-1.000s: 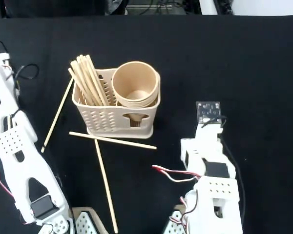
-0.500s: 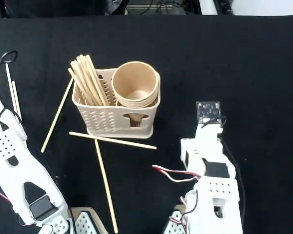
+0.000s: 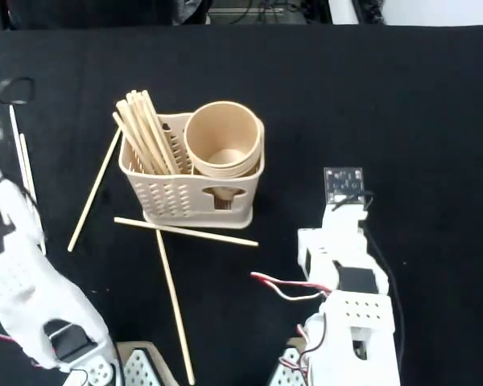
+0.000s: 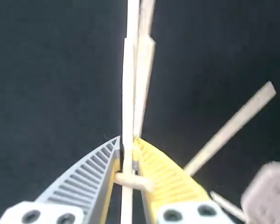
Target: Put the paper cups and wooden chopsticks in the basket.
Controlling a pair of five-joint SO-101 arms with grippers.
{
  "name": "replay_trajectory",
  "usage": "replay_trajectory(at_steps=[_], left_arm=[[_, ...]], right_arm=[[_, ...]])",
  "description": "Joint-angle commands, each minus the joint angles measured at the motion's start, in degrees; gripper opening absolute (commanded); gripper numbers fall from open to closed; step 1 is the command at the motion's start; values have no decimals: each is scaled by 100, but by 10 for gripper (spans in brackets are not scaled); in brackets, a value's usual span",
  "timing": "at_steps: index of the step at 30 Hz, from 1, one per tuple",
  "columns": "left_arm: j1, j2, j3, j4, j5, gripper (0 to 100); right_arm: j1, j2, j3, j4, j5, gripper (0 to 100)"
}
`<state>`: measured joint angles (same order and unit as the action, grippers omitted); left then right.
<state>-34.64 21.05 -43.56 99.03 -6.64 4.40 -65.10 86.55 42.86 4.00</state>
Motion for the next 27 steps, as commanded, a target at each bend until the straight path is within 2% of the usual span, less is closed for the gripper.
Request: replay_trajectory(at_steps=[1,9,14,17,22,27], left_arm=[[356,-1793,2088,-809,-70,29],[409,-4264,6088,-4686,-62,29],[409,-5679,7688,-6646,712,29],[690,-6567,8312,-7244,756,29],[1218,-8079,9033,-7499,659,28],[1455,-9196,9587,-7956,659,28]], right_arm=[[-53,-13,-40,-97,0,15],[-53,-13,-40,-97,0,15],[-53,-13,-40,-97,0,15],[-53,-13,-40,-97,0,15],[-53,-13,-40,-97,0,15],[-53,-13,-40,-97,0,15]])
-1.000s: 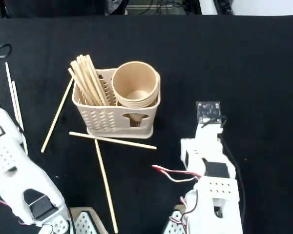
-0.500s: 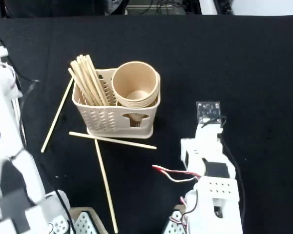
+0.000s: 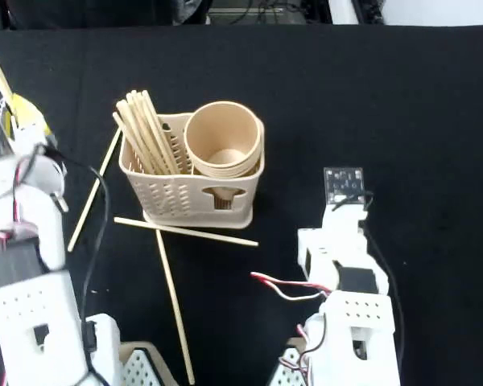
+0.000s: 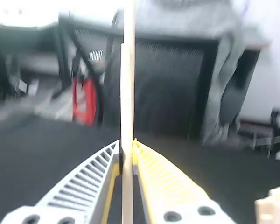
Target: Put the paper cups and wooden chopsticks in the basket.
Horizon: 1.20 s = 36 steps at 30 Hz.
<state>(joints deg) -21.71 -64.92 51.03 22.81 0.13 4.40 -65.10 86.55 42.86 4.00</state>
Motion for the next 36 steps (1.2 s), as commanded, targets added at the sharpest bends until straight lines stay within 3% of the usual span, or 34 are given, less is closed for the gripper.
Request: replay_trajectory(at_steps=[1,10,18,23,36], left_arm=[[189,-730,233,-475,-18,28],[593,-1284,-66,-914,26,28],[2044,-1275,-637,-914,642,28],[2598,-1169,-681,-949,730,28],[2721,1468,-752,-1609,1266,29]], right_arm=[[-53,-13,-40,-97,0,15],[-62,-13,-40,-97,0,15],[-62,-13,-40,-97,0,15],[-70,-13,-40,-97,0,15],[-62,-13,-40,-97,0,15]])
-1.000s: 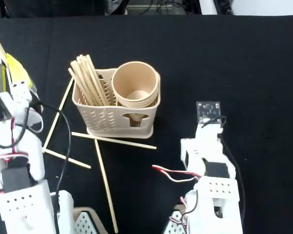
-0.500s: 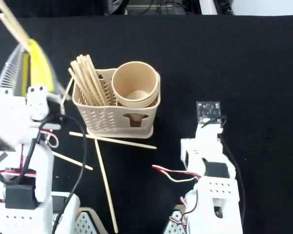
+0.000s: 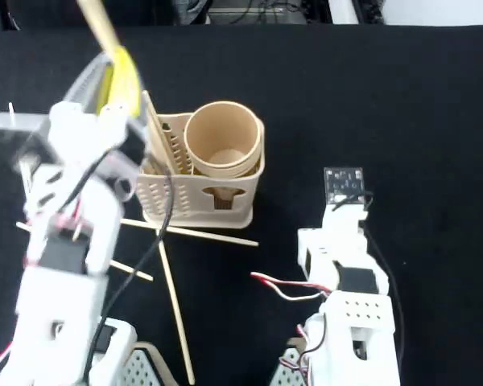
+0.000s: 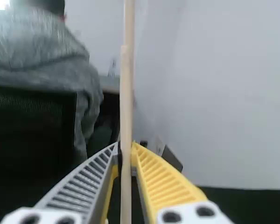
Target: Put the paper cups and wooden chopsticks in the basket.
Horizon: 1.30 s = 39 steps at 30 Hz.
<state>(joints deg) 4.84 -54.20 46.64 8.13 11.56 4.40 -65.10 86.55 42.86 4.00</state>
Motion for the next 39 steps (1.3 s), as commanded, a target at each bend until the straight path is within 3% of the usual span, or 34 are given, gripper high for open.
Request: replay_trajectory(at_steps=[1,7,13,16,21,25,29,35,39], left_arm=[[48,563,-330,-141,185,29],[84,695,-198,246,571,30],[198,-9,-673,2514,580,177],[321,-369,-1068,3596,554,203],[233,-686,-1596,4360,545,204],[-488,-747,-1851,4686,545,204],[-1727,-738,-1991,5143,519,204],[-3231,-299,-1956,5960,-879,204],[-3846,1011,-2053,5723,-1433,204]], right_arm=[[-62,-13,-40,-97,0,15],[-62,-13,-40,-97,0,15],[-53,-13,-40,-97,0,15],[-53,-13,-40,-97,0,15],[-53,-13,-40,-97,0,15],[-53,-13,-40,-97,0,15],[-53,-13,-40,-97,0,15],[-70,-13,-40,-97,0,15],[-79,-13,-40,-97,0,15]])
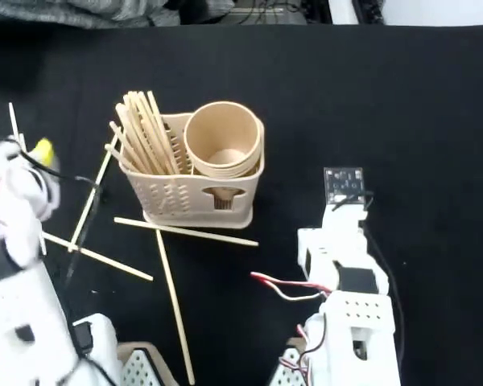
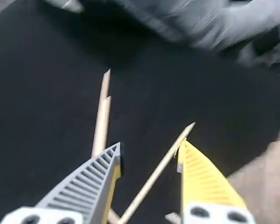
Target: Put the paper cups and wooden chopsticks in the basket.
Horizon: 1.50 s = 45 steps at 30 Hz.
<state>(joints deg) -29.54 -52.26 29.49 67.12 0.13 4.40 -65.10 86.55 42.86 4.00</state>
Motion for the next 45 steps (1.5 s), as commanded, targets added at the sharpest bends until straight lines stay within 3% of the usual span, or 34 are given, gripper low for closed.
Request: replay_trajectory(at_steps=[1,6,12,21,32,40,45], left_arm=[[-541,1257,-462,-334,-308,204],[-734,3938,-1859,-563,-457,203],[-708,6840,-4611,440,-1143,201],[-760,9829,-8127,835,-1187,198],[-857,12229,-10545,941,-1178,173],[-585,12721,-11582,1987,-1020,28],[-541,12730,-12321,2822,-1020,29]], right_arm=[[-79,-13,-40,-97,0,15],[-79,-13,-31,-97,0,15],[-79,-13,-31,-97,0,15],[-79,-13,-31,-97,0,15],[-79,-13,-31,-97,0,15],[-70,-13,-31,-97,0,15],[-70,-13,-31,-97,0,15]])
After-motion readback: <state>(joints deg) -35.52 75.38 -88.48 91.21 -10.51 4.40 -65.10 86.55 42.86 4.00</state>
